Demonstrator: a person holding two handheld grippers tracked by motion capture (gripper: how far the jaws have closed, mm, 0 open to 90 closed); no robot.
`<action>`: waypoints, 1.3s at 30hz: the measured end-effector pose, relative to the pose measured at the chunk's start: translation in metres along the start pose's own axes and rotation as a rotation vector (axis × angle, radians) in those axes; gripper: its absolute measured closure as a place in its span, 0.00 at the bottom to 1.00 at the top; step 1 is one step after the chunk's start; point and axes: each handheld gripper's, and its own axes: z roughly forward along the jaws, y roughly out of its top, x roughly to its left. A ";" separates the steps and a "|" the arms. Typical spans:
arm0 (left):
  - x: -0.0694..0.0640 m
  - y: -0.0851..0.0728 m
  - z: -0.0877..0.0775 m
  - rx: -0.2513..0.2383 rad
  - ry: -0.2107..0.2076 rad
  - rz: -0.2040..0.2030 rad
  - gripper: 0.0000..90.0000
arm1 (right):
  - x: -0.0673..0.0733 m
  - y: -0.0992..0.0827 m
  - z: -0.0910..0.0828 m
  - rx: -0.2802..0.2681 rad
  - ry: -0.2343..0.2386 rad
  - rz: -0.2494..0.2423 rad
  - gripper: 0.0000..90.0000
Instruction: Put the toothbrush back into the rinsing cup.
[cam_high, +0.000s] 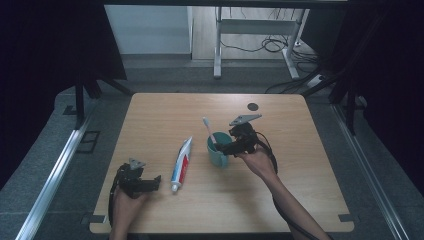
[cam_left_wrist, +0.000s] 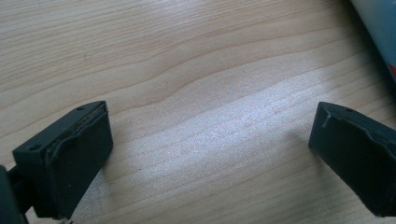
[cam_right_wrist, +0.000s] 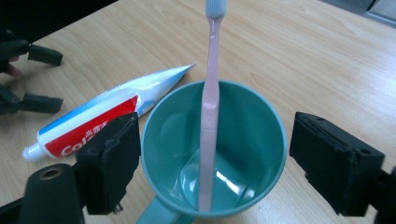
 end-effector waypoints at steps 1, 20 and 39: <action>0.000 0.000 0.000 0.000 0.000 -0.001 0.00 | 0.000 0.000 0.000 0.002 0.002 0.000 0.17; 0.000 0.000 0.000 0.000 0.000 0.003 0.00 | -0.008 -0.011 -0.016 0.022 -0.005 -0.009 0.13; 0.000 0.000 0.000 -0.001 0.000 -0.001 0.00 | -0.012 -0.028 -0.031 0.027 -0.025 -0.046 0.11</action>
